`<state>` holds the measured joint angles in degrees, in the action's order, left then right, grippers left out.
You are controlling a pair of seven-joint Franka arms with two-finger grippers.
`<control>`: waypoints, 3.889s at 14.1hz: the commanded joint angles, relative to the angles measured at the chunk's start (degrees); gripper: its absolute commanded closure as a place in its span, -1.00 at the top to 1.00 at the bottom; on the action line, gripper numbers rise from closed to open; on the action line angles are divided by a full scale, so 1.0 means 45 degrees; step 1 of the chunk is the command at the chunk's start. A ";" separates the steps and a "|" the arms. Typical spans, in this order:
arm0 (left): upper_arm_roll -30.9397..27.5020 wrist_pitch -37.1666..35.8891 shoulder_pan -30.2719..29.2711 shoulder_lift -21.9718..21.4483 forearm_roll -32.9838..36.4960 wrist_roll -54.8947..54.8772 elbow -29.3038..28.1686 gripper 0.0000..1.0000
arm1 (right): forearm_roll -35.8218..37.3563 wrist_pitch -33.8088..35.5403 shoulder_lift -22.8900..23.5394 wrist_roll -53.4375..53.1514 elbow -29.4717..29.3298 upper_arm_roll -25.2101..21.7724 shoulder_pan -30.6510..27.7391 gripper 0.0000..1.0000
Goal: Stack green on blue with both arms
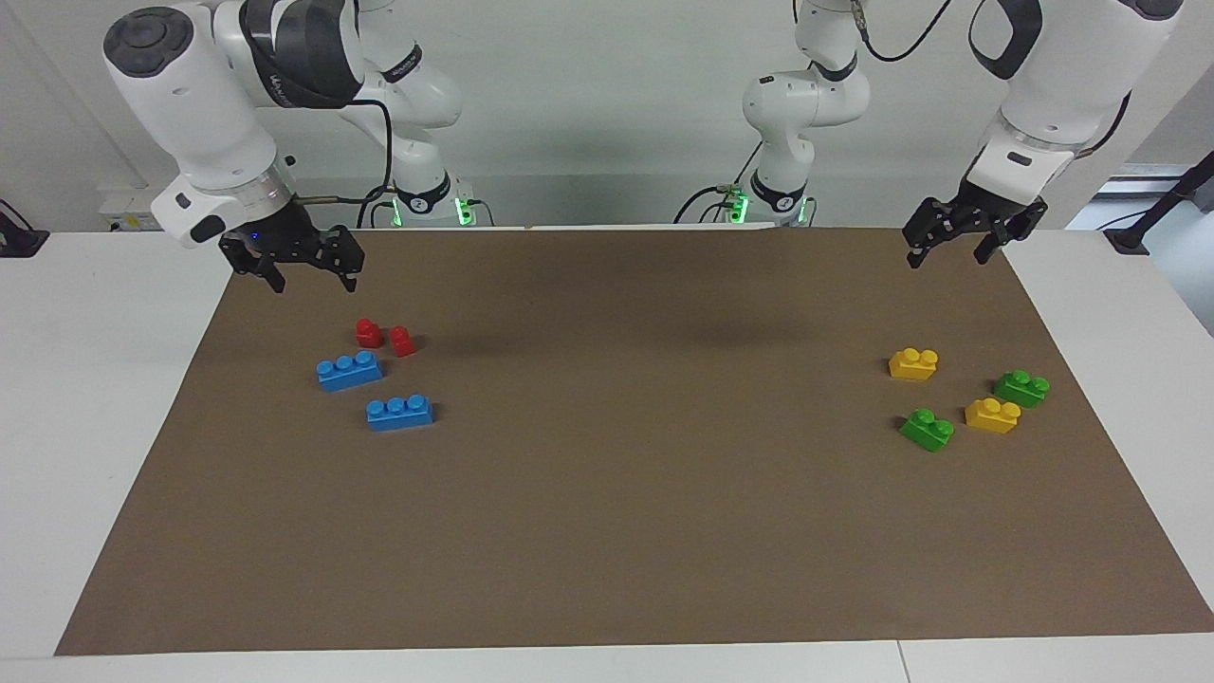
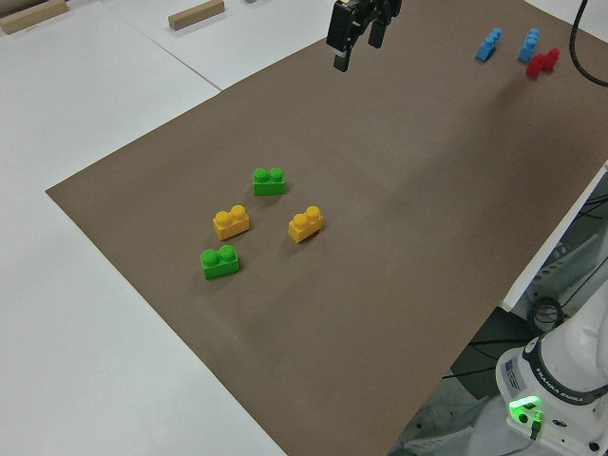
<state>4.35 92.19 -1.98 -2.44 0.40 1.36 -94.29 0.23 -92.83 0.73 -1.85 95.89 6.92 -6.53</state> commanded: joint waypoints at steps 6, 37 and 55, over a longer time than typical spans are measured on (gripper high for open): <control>-0.0146 -0.0037 0.0010 -0.0200 -0.0168 0.0204 -0.0180 1.00 | -0.0343 -0.1537 -0.0125 -0.2838 0.0761 0.0064 -0.0190 1.00; -0.0282 0.6858 -0.1494 0.6106 -0.0207 0.9092 0.0015 1.00 | -0.5637 -0.5367 0.4232 -1.2207 0.2889 0.0005 -0.1518 0.91; -0.0282 0.8147 -0.1690 0.6460 -0.0187 0.9092 -0.1430 1.00 | -0.6711 -0.5802 0.4134 -1.0974 0.3111 0.0005 -0.1520 -1.00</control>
<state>3.20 127.21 -9.75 27.32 0.37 41.94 -99.09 -28.35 -122.07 20.24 -52.23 112.10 6.43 -13.19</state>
